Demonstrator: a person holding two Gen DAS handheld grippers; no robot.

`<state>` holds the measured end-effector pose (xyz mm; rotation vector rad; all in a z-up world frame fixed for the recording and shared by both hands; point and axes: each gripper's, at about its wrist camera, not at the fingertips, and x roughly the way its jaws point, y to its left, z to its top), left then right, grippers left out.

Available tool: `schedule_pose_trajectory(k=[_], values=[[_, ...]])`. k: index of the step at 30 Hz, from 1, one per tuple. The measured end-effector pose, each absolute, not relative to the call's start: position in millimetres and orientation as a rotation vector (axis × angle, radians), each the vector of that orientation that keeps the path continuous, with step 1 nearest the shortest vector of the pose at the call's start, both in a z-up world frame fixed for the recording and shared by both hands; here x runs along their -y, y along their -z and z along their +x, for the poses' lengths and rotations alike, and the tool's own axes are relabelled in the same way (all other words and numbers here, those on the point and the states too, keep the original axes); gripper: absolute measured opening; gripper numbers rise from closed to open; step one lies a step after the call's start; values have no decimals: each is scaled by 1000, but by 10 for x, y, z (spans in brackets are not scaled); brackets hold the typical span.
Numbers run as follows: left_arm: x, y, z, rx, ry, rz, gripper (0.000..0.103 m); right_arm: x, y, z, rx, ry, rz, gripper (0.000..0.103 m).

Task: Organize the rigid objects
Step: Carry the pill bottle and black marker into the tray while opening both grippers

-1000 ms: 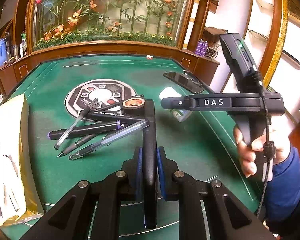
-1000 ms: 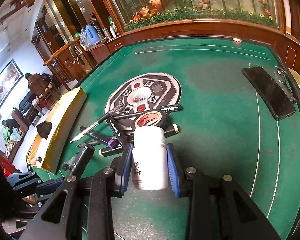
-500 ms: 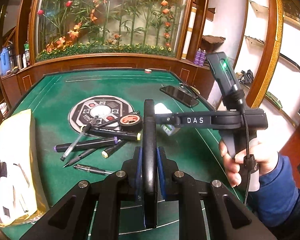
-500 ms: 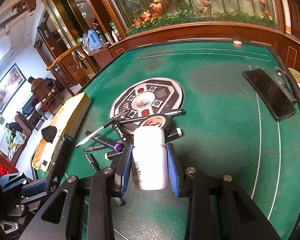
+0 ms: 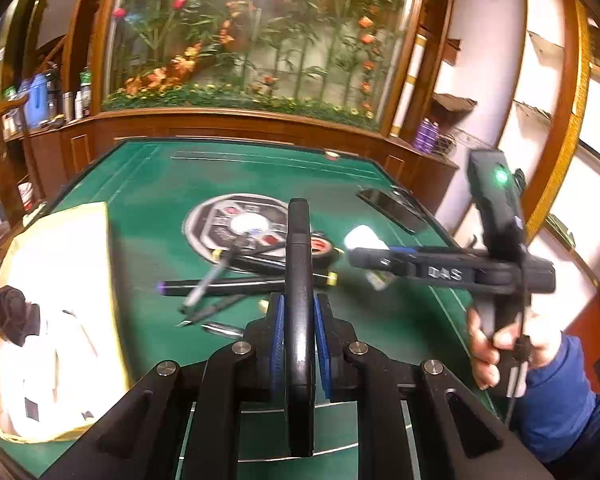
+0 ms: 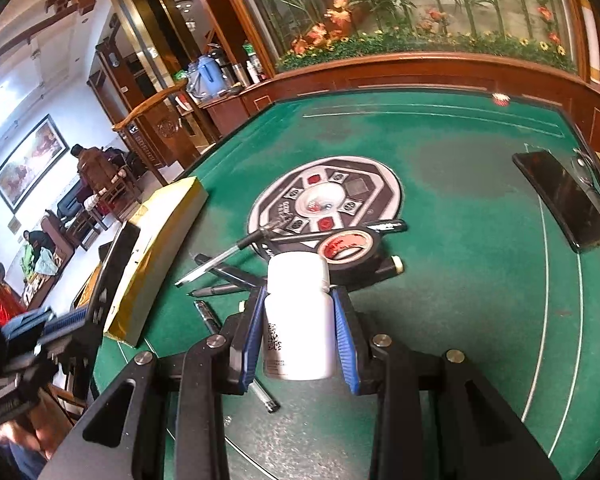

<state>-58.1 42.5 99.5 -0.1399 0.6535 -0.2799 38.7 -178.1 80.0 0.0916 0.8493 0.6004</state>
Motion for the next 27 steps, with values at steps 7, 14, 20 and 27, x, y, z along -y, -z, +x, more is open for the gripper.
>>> schedule_pose_trajectory(k=[7,14,20,27], values=[[-936,-968,-534,-628,222,-199,14,1433,-876,321,-880,-670,165,32],[-1576,-953,-518,-617,130,-254,15,617,-1038,335,-914,-751,119,32],[-2106,-784,-354,-659,31,-320,15,-164,-1117,462,-956,-795,62,32],[-2421,-471,-75,-744,-65,-376,15,-881,-970,721,-1028,-792,21,32]])
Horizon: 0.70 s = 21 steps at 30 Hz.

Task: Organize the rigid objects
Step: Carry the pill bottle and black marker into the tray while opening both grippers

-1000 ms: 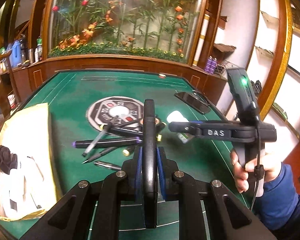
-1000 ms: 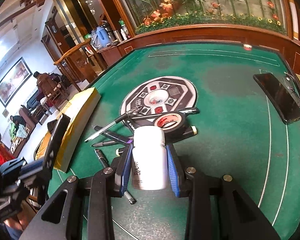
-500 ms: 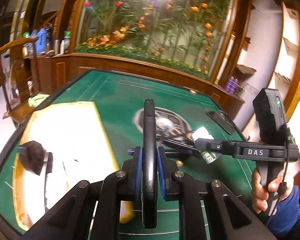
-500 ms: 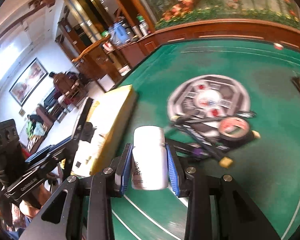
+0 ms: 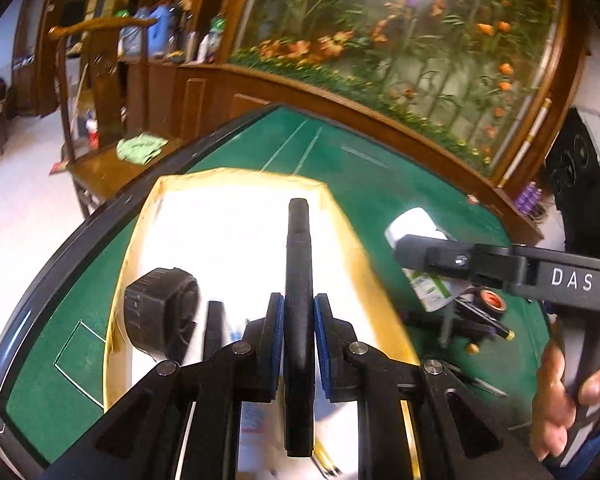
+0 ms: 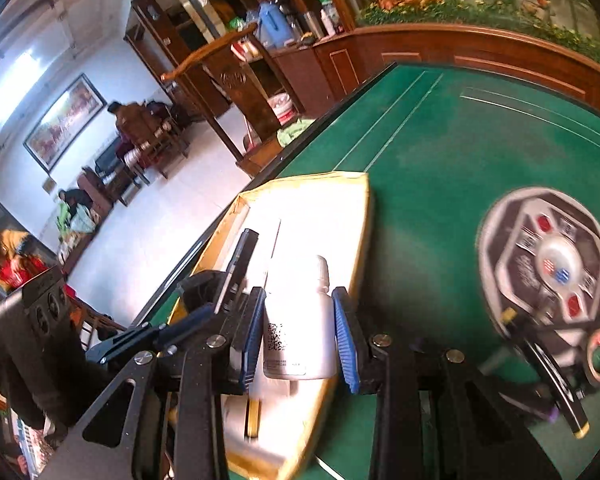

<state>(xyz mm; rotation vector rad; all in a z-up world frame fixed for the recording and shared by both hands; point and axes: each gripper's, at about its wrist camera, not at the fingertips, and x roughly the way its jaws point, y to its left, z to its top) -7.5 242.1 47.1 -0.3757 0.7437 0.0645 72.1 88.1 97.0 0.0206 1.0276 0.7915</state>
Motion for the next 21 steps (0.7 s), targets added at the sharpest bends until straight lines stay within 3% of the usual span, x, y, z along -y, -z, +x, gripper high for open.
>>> schedule_pose_trajectory(k=[21], values=[[-2604,-213,288,-870,-121,-458,15,-1583,-441,1276,-1182,-637,-69,32]])
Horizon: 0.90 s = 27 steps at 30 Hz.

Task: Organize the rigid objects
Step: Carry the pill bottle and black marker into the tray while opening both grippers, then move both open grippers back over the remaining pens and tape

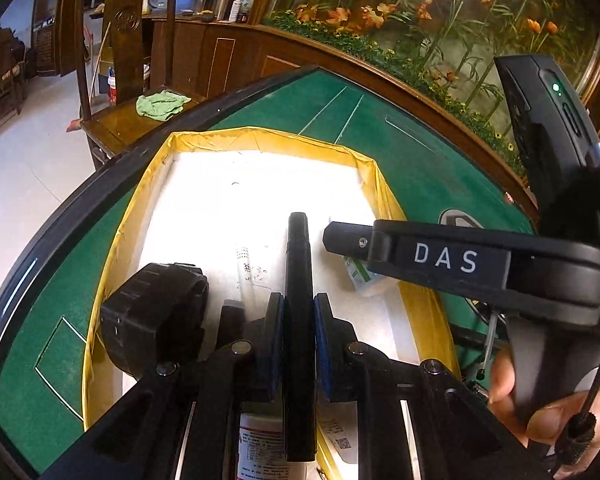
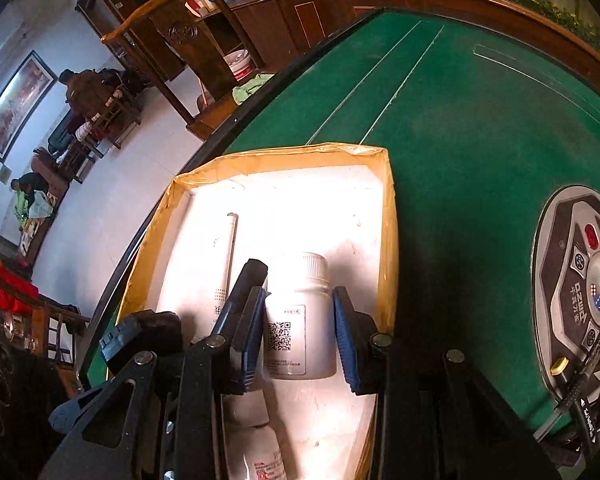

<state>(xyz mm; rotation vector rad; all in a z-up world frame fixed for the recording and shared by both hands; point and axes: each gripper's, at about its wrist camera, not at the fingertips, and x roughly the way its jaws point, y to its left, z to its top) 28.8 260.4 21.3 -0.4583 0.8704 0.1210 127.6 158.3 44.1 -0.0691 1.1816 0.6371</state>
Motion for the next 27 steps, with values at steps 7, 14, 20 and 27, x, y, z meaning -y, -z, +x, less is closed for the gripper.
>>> schedule_pose_trajectory(k=[7,14,20,27], values=[[-2604,-245,260,-851,-99,-469,28,-1566,-445,1283,-1189,-655,-53,33],[-2601,-397,74,-801,-93,-485,42,-1359,-584,1232,-1175,-693,24,38],[-2349,-573,-210,-749,-35,-451,42,-701,-847,933,-1091,-761,118,38],[-1746,-733,-405,-728,88,-353,42,584,-793,667,-1051,-704,183,38]])
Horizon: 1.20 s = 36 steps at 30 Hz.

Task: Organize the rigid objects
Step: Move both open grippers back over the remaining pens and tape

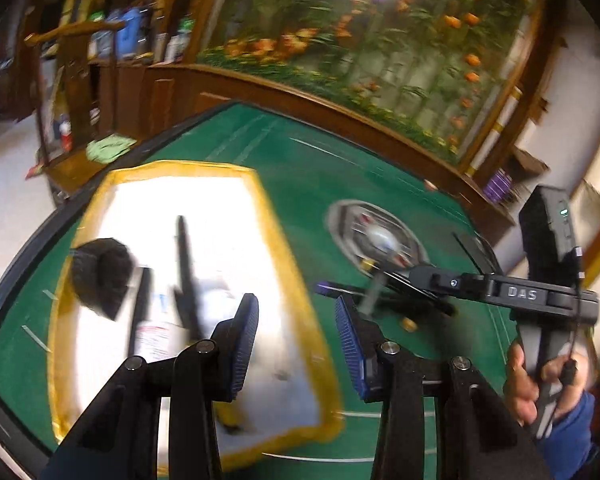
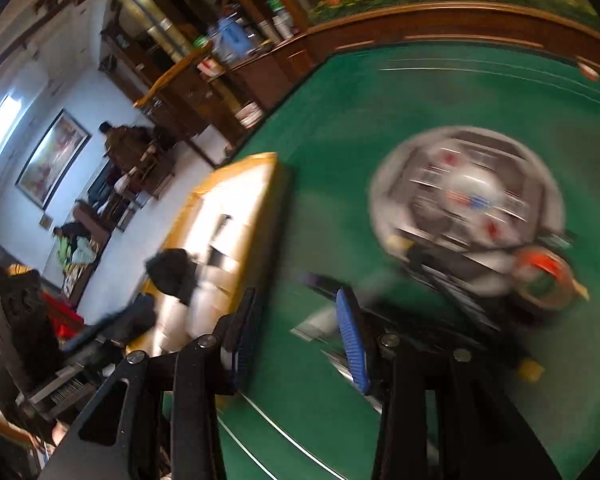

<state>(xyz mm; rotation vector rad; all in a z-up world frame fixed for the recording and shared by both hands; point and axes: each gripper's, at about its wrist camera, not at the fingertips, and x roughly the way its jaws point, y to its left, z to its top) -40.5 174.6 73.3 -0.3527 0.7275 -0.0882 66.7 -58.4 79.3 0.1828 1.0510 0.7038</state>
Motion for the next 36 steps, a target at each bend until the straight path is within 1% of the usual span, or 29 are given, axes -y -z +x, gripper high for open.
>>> schedule_pose_trajectory(k=[4,8,12,13,20,26,29,32,33,34,36], values=[[-1393,-742,-411,-754,169,-327,46,1268,-581,611,-1091,-627,246,38],[-1134,-697,-436,-790,224,-318,46,1580,-346,511,-1144,-617,281,38],[-974,-666,-432,-820,215,-282,46,1562,-205,382,-1177,-652,275,39],[-959,-657,-436,-825,213,-283,46,1509,-213,320,-1164,-669,253,39],[-928,-553,-415,-876,226,-312,46,1116,-225,57,-1237,-919,213,39],[-603,-405,-291,-945,232,-246,46,1482,-411,219,-1097,-762,257,39],[-447,-273,-176,-991,211,-220,46,1644,-393,290,-1086,-733,337,39],[-305,-120,-46,-1037,163,-191,46,1698,-402,304,-1073,-727,353,39],[-278,-122,-44,-1018,151,-172,46,1702,-414,309,-1069,-727,358,39],[-230,-116,-39,-1008,130,-131,45,1708,-429,304,-1062,-729,359,39],[-176,-99,-45,-996,103,-71,27,1767,-461,295,-1039,-713,353,39]])
